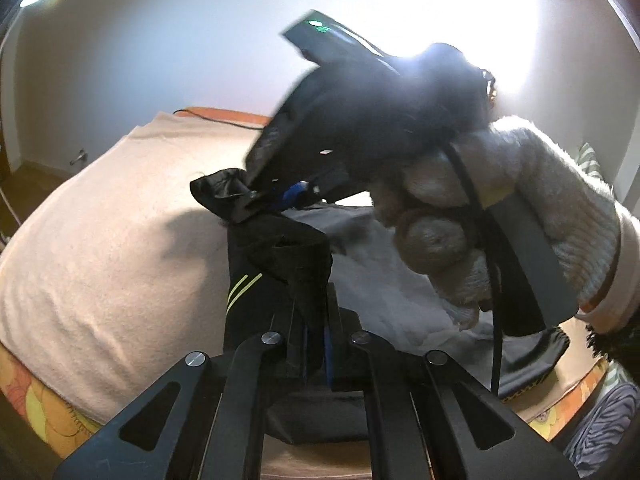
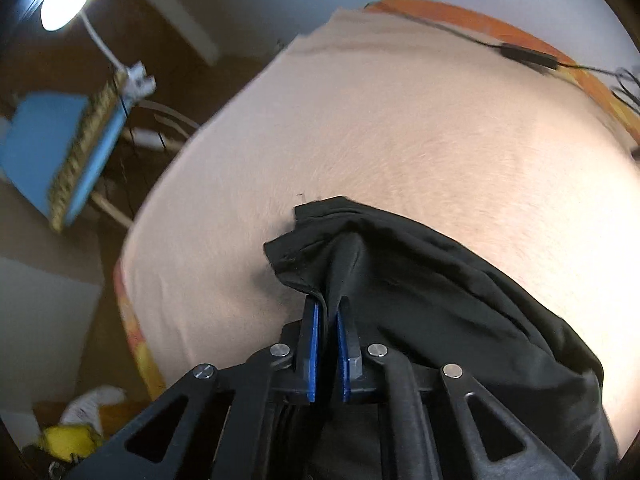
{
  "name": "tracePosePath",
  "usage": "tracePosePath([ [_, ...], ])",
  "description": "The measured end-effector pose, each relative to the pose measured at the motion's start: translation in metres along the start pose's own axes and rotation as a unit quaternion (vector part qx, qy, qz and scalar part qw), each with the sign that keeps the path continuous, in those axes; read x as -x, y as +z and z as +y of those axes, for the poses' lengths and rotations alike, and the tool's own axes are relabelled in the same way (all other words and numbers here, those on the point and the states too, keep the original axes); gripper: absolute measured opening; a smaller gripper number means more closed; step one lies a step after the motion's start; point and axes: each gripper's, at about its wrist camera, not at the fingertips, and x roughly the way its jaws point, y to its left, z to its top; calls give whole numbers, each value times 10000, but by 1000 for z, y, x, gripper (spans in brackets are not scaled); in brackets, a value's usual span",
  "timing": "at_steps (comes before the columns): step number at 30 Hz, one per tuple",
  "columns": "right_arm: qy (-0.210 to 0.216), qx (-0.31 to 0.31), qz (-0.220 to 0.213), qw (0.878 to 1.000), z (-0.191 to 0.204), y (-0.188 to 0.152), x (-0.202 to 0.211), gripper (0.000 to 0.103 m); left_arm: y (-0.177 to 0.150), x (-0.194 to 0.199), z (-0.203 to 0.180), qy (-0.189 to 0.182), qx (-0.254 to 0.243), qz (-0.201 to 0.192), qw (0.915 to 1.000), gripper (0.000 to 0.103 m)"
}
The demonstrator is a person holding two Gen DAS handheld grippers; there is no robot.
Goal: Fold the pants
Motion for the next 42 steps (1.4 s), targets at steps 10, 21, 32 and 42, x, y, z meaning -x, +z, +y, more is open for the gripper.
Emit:
tracePosePath([
  [10, 328, -809, -811, 9929, -73, -47, 73, 5, -3, -2, -50, -681, -373, 75, 9970, 4],
  [21, 61, -1500, -1324, 9798, -146, -121, 131, 5, -9, -32, -114, -1507, -848, 445, 9839, 4],
  [32, 365, -2370, -1635, 9570, -214, -198, 171, 5, -25, -39, -179, -2149, -1239, 816, 9653, 4],
  [42, 681, -2689, -1655, 9464, -254, -244, 169, 12, -45, -45, -220, -2403, -1628, 1367, 9471, 10],
])
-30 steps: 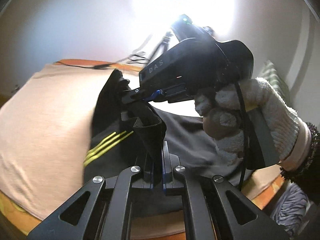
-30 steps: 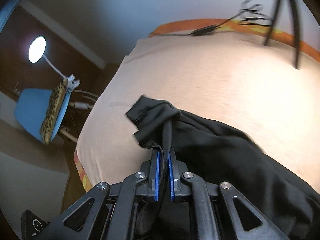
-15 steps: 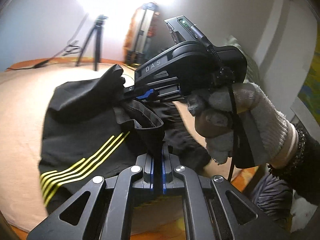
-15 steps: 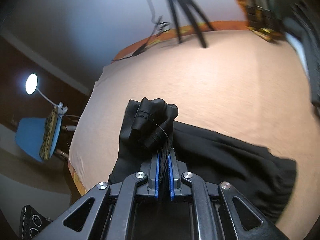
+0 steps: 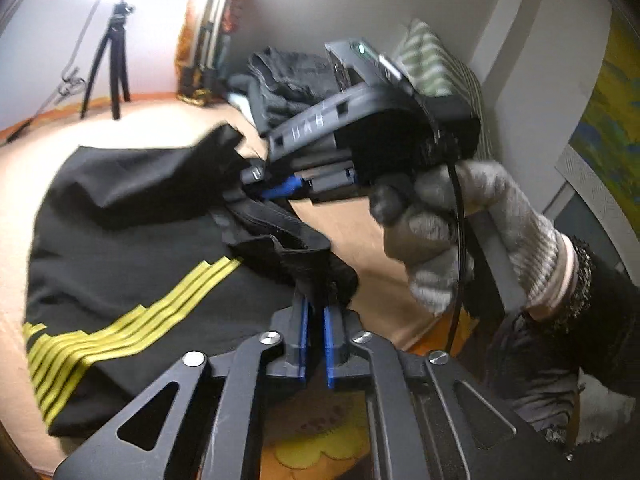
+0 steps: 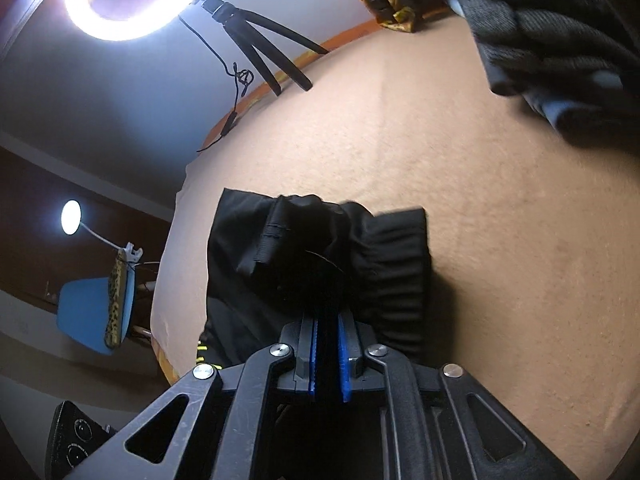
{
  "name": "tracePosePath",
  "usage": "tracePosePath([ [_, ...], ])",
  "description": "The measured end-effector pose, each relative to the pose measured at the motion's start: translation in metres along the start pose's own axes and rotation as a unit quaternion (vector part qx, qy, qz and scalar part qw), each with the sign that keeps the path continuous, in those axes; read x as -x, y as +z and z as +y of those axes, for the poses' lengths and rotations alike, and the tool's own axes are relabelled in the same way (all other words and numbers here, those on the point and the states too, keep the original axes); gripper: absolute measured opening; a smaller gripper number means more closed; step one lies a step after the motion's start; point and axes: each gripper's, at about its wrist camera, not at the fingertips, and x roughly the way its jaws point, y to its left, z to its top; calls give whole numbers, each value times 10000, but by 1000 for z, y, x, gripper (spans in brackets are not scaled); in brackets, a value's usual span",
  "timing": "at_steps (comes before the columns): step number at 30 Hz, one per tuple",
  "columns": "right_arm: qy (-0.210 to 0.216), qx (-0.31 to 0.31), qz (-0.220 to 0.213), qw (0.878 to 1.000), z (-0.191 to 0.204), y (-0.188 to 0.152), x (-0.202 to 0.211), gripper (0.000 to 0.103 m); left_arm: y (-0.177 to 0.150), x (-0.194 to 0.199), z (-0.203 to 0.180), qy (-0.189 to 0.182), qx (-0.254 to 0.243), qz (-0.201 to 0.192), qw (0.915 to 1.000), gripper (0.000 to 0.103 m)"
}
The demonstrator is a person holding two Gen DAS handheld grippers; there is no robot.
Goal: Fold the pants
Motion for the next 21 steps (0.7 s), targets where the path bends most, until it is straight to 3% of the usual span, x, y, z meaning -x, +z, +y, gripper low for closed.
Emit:
tracePosePath([
  [5, 255, 144, -5, 9996, -5, 3, 13, 43, -13, 10, -1, -102, 291, 182, 9994, 26],
  [9, 258, 187, 75, 9995, -12, 2, 9, 45, -13, 30, 15, 71, 541, -33, 9985, 28],
  [13, 411, 134, 104, 9990, -14, 3, 8, 50, -8, 44, 42, 486, 840, -181, 9951, 28],
  [16, 652, 70, -106, 9978, -16, 8, 19, 57, -11, 42, 57, 528, 1111, -152, 9923, 28],
  [19, 851, -97, -319, 9958, -21, 14, 29, 65, -17, 32, 56, 526, 1059, -3, 9930, 28],
  [21, 749, -122, -346, 9965, -21, 17, 28, 66, -19, 25, 50, 519, 952, 102, 9941, 28],
])
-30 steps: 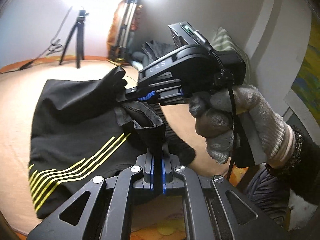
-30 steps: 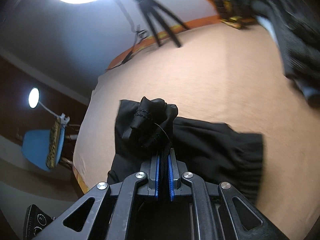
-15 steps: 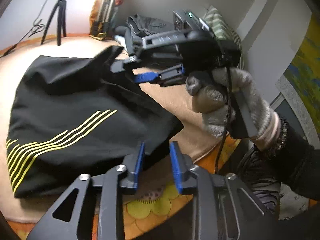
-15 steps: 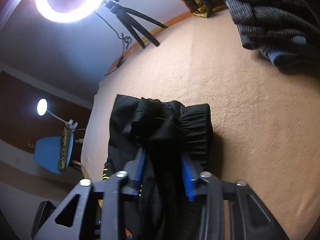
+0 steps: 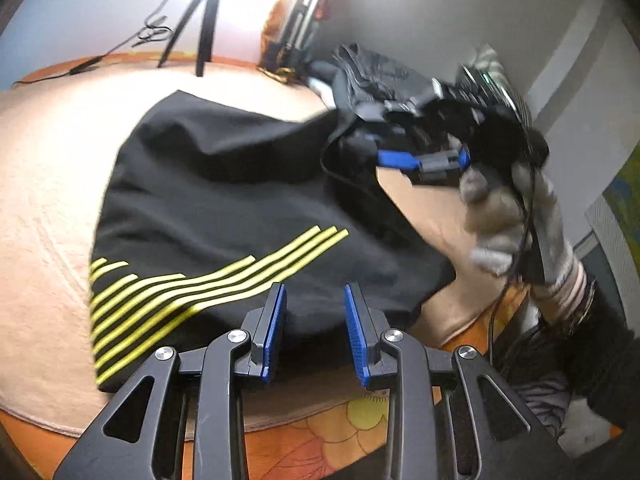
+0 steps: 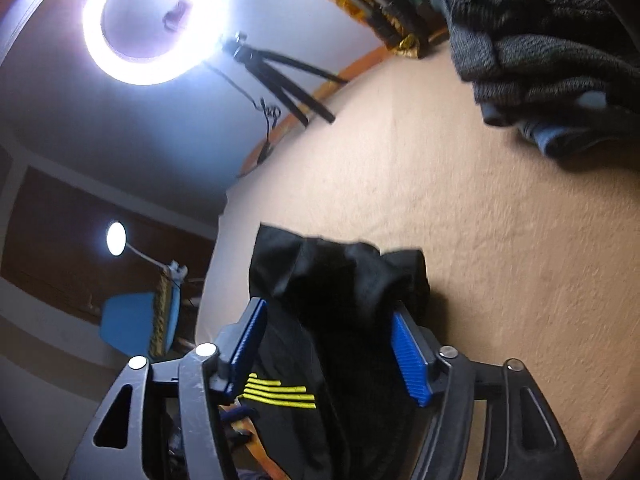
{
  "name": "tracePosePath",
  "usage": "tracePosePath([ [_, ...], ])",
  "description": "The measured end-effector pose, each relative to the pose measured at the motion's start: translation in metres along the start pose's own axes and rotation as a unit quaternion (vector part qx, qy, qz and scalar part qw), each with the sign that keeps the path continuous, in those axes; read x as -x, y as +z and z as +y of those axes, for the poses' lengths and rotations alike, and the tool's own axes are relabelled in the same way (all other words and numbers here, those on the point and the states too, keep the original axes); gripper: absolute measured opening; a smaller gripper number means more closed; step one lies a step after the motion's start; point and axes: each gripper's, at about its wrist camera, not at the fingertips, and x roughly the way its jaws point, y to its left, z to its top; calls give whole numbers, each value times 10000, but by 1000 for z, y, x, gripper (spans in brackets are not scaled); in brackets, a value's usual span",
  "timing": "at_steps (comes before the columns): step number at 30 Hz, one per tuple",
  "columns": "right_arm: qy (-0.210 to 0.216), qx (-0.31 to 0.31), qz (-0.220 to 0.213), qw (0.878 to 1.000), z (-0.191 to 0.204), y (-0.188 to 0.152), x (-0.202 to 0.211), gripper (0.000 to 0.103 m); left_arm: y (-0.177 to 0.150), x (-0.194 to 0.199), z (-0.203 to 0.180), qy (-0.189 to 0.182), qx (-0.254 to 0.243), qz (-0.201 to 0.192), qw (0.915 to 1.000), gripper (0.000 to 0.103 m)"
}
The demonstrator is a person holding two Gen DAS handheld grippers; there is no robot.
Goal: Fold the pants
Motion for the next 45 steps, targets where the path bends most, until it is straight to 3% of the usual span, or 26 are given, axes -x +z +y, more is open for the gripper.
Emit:
tracePosePath([
  [4, -289, 39, 69, 9996, 5, 3, -15, 66, 0, -6, -11, 3, -155, 15, 9999, 28],
  [9, -663, 205, -31, 9976, 11, 9, -20, 58, 2, -17, -28, -126, -320, 72, 9994, 28],
  [11, -1057, 428, -85, 9934, 14, 10, -21, 36, -3, -27, -36, -190, -464, 261, 9984, 28],
  [12, -1411, 486, -130, 9887, 12, 11, -20, 33, -7, -31, -41, -229, -515, 339, 9978, 28],
  [14, -1818, 490, -296, 9817, 8, 12, -14, 36, -11, -32, -44, -287, -568, 435, 9970, 28],
  [18, -2006, 778, -624, 9746, 15, 12, 8, 40, -10, -9, -34, -395, -356, 215, 9984, 28],
  [20, -1900, 1057, -776, 9730, 26, 8, 16, 44, -7, 7, -24, -366, -216, 19, 9991, 28],
  [23, -1559, 1526, -906, 9717, 48, -3, 19, 44, -1, 29, -3, 37, -125, -281, 9995, 28],
  [26, -1347, 1850, -728, 9707, 63, -7, 3, 45, 4, 41, 20, 284, 186, -433, 9985, 28],
  [30, -1202, 1862, -346, 9745, 67, -11, -27, 45, 4, 46, 42, 693, 282, -452, 9962, 28],
  [36, -1649, 1775, -3, 9702, 47, -11, -49, 44, -12, 28, 59, 792, 364, 4, 9962, 28],
  [40, -1535, 1562, 61, 9757, 34, -13, -39, 42, -13, 33, 61, 816, 298, 33, 9962, 28],
  [42, -1427, 1471, -7, 9788, 33, -14, -30, 46, -6, 39, 63, 857, 310, -98, 9958, 28],
  [45, -1319, 1347, -225, 9818, 31, -15, -12, 61, 14, 44, 71, 891, 396, -295, 9948, 28],
])
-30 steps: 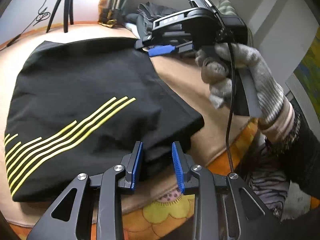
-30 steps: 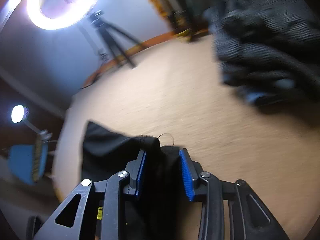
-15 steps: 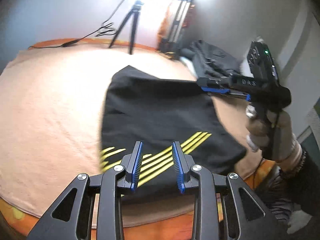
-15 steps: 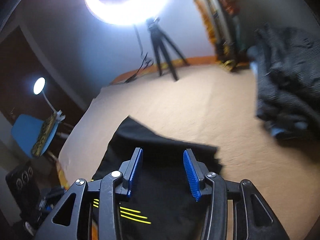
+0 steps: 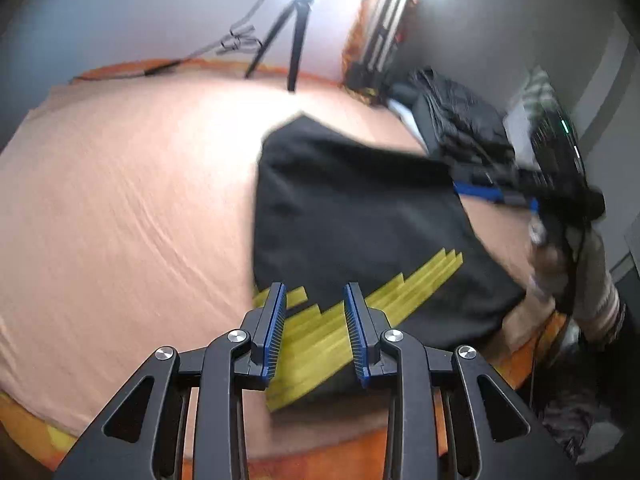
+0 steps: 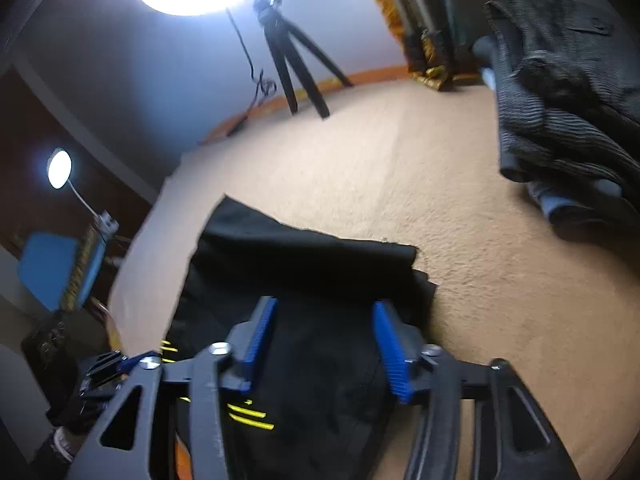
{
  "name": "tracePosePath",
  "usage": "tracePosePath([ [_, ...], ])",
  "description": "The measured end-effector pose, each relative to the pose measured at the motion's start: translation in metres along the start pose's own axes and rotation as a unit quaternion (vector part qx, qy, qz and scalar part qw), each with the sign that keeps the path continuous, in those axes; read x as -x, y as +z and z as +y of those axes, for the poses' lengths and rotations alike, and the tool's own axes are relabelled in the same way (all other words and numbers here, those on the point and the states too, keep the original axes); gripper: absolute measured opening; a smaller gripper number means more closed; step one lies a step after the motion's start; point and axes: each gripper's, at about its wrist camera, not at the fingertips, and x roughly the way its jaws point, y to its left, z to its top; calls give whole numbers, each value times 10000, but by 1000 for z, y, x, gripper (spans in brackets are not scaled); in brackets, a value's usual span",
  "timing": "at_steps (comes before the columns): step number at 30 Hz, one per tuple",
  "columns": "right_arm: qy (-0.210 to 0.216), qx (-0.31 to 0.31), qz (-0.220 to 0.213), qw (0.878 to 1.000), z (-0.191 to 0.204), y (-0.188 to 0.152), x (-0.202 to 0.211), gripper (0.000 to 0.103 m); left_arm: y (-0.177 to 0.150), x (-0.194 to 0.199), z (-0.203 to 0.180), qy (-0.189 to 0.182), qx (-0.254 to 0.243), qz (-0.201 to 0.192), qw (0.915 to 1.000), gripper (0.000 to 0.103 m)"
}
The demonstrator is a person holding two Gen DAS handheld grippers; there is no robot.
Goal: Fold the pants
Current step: 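Open both tools and release the folded black pants, then grasp the folded pants edge with the left tool while the right tool grasps it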
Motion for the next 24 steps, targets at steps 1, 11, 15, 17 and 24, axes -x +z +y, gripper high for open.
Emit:
tracePosePath([
  [1, -60, 2, -60, 10000, -3, 0, 5, 62, 8, -1, 3, -21, 51, -50, 10000, 29],
  [11, 297, -578, 242, 9976, -39, -12, 4, 82, 51, -39, 34, -356, 969, 141, 9946, 57],
  [15, 525, -869, 346, 9942, -52, -16, -3, 82, 52, -50, 40, -304, 1042, 243, 9938, 57],
  [17, 628, -982, 379, 9925, -57, -16, -8, 83, 53, -54, 40, -311, 1061, 273, 9935, 57],
  [24, 677, -724, 300, 9946, -47, -17, -13, 84, 61, -69, 33, -364, 961, 325, 9942, 57],
])
